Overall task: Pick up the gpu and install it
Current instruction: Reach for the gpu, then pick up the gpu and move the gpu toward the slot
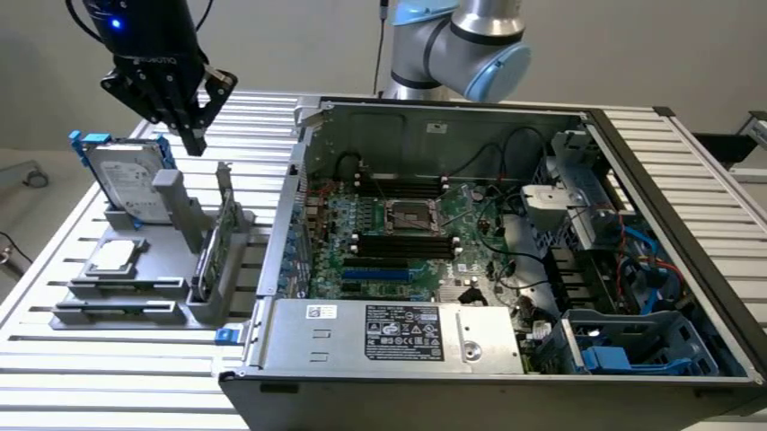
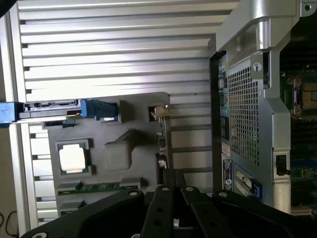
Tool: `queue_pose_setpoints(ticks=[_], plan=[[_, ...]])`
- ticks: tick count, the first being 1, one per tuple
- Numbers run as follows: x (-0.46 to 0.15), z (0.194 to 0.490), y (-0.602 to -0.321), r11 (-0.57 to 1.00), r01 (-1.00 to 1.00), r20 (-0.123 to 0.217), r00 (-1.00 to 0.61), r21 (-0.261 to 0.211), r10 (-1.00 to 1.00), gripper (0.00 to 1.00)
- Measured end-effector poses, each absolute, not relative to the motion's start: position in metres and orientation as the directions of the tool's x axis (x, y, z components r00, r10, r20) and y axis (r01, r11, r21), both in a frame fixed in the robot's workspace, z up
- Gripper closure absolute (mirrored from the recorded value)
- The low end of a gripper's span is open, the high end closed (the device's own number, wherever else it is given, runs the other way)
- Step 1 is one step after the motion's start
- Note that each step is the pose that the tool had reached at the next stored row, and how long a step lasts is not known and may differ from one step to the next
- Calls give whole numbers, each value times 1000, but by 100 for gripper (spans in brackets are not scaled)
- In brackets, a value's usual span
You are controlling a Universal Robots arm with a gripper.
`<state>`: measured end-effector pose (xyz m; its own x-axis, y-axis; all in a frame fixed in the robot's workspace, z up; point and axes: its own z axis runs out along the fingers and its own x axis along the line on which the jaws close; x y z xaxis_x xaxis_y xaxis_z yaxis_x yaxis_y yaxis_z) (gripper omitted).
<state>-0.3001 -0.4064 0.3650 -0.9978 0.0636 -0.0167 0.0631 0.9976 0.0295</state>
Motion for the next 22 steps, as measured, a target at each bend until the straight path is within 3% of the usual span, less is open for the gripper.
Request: queue_pose_setpoints(ticks=[19,21,22], plan=[[-302,365,-409,998,61,-17,-998,30,61,88],[-302,365,-409,998,61,-17,-998,30,61,76],[-302,365,-409,998,61,-17,-998,30,61,76]])
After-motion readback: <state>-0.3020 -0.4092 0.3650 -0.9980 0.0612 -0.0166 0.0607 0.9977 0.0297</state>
